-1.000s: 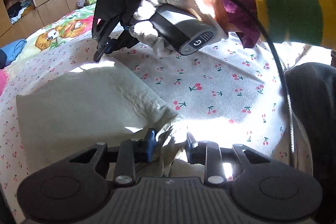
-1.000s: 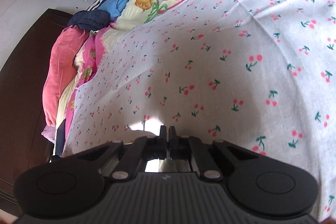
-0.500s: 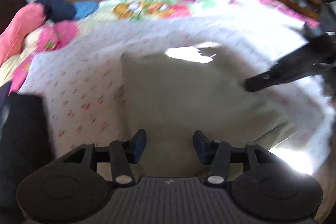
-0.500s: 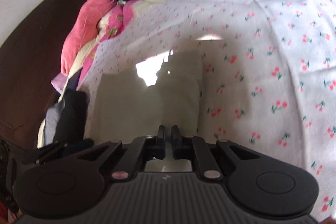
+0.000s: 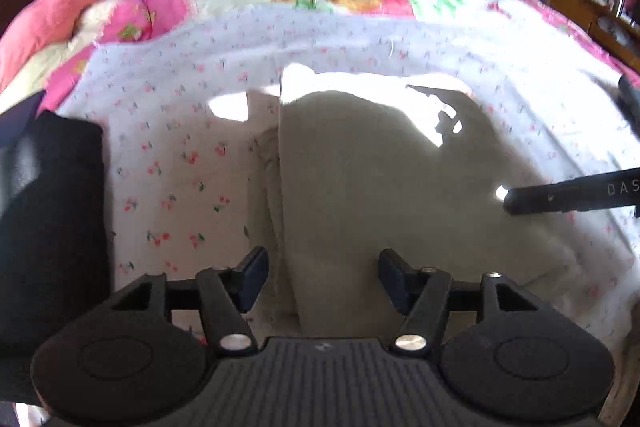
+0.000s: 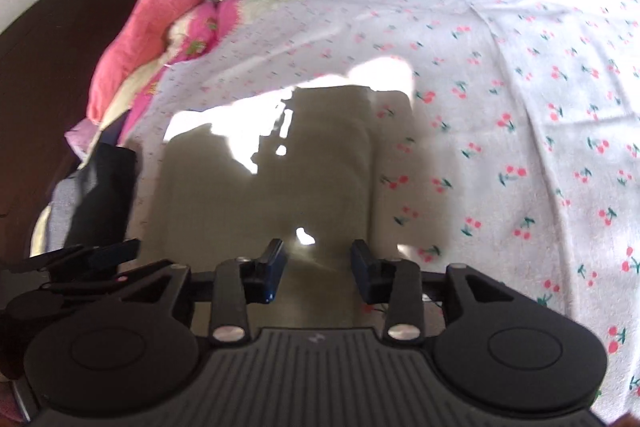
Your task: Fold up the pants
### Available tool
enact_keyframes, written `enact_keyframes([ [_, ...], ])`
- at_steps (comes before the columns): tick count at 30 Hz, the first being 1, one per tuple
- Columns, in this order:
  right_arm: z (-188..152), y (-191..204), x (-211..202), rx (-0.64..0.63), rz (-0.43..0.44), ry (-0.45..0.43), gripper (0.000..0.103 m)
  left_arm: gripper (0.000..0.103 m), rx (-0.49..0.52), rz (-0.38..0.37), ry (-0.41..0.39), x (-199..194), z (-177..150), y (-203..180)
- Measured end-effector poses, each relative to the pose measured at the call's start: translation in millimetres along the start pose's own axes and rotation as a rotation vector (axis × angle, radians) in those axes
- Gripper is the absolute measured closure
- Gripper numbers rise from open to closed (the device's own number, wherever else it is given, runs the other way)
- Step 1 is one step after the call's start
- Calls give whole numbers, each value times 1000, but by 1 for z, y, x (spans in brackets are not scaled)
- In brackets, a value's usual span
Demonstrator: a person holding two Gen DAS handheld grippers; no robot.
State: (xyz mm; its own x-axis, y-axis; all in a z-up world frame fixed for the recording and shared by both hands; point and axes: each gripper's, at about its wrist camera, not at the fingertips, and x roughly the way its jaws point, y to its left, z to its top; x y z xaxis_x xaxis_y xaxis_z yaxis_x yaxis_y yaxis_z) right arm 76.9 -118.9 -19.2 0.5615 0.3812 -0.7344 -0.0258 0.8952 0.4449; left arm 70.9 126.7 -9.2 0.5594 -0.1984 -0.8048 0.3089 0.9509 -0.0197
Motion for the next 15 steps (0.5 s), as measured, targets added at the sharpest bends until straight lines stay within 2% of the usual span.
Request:
enact_keyframes([
  [2, -4, -12, 1, 61, 39, -4, 63, 29, -32, -38, 5, -2, -3, 3],
  [5, -5, -23, -5, 115, 118, -26, 59, 27, -18, -87, -76, -21, -2, 3],
  [8, -2, -29, 0, 112, 139, -23, 59, 23, -70, -134, -124, -19, 3, 13],
  [12, 0, -30, 6, 84, 188, -18, 50, 23, -106, -130, -90, 14, 4, 26],
  [15, 4, -32, 11, 56, 210, -17, 49, 14, -150, -204, -75, 33, 2, 36],
])
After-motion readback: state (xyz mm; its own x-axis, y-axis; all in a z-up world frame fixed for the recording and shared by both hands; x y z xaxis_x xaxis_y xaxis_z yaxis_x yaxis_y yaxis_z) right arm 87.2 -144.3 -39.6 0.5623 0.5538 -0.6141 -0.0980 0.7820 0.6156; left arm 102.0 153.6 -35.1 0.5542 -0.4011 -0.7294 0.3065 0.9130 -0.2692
